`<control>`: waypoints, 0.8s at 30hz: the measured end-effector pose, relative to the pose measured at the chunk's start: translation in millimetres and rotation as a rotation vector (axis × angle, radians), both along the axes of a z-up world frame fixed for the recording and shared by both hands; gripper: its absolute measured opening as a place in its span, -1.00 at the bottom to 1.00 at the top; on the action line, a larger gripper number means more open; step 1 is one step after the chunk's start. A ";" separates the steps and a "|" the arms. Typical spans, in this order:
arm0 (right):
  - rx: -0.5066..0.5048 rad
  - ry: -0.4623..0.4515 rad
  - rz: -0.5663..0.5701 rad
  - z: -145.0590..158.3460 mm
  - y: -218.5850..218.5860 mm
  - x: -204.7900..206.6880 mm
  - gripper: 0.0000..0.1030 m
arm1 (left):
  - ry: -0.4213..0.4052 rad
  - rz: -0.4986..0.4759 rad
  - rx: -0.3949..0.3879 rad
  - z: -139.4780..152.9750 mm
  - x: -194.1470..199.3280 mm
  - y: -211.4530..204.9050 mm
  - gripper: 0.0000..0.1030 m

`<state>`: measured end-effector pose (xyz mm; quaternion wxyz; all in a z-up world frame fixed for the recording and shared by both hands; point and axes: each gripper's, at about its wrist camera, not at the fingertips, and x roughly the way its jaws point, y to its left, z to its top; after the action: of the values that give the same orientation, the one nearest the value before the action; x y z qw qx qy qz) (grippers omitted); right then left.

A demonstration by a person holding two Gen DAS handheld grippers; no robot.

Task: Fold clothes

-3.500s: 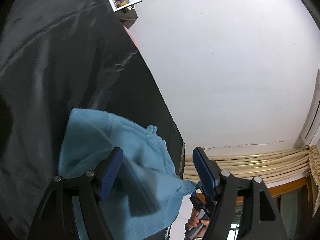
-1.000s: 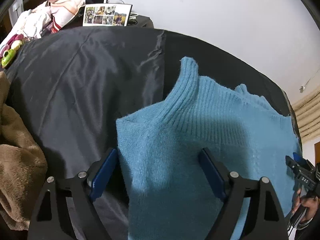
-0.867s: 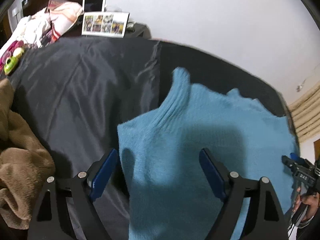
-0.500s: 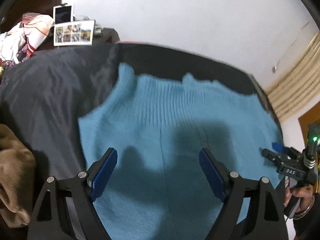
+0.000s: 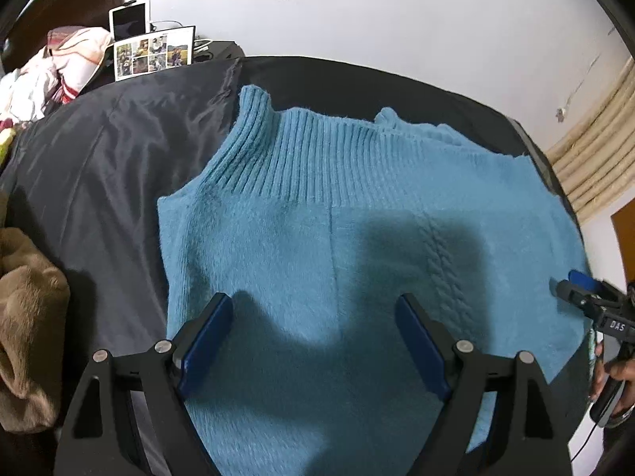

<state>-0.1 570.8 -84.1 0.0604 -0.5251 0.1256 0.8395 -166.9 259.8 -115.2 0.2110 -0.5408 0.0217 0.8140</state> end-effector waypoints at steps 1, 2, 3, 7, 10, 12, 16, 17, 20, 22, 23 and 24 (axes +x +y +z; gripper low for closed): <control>-0.035 0.020 -0.020 4.1 9.5 8.1 0.91 | 0.004 -0.002 0.001 3.3 3.4 1.7 0.69; -0.072 0.039 -0.040 7.2 19.4 15.3 0.91 | 0.010 -0.004 0.000 6.9 7.5 3.6 0.69; -0.105 0.053 -0.060 9.6 28.8 20.9 0.91 | 0.014 -0.006 0.001 10.6 11.9 5.8 0.69; -0.228 0.091 -0.130 16.9 65.0 41.6 0.91 | 0.015 -0.011 0.017 22.4 29.0 15.9 0.70; -0.262 0.090 -0.170 19.7 82.7 57.2 0.91 | -0.001 -0.014 0.034 25.2 40.2 27.8 0.70; -0.268 0.090 -0.198 20.4 92.8 65.5 0.91 | -0.009 -0.020 0.026 24.0 47.3 39.0 0.70; -0.354 0.082 -0.238 10.1 121.9 88.0 0.91 | -0.027 -0.039 0.006 20.9 62.0 60.3 0.70; -0.374 0.081 -0.238 7.0 126.4 92.2 0.91 | -0.029 -0.044 0.002 20.7 65.5 65.1 0.70; -0.438 0.082 -0.223 -0.7 132.2 101.2 0.91 | -0.036 -0.059 -0.007 21.2 75.6 79.3 0.70; -0.493 0.082 -0.210 -6.0 131.9 107.6 0.91 | -0.038 -0.074 -0.011 22.0 82.4 90.2 0.70; -0.518 0.080 -0.203 -9.2 131.9 110.2 0.91 | -0.038 -0.082 -0.014 22.7 86.1 96.1 0.70; -0.541 0.076 -0.195 -11.9 130.6 111.4 0.91 | -0.036 -0.088 -0.017 23.2 88.9 100.5 0.70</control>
<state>111.3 701.4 -96.0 -0.0063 -0.4757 0.3970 0.7849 -78.0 360.3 -92.0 0.2424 -0.5558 0.0487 0.7937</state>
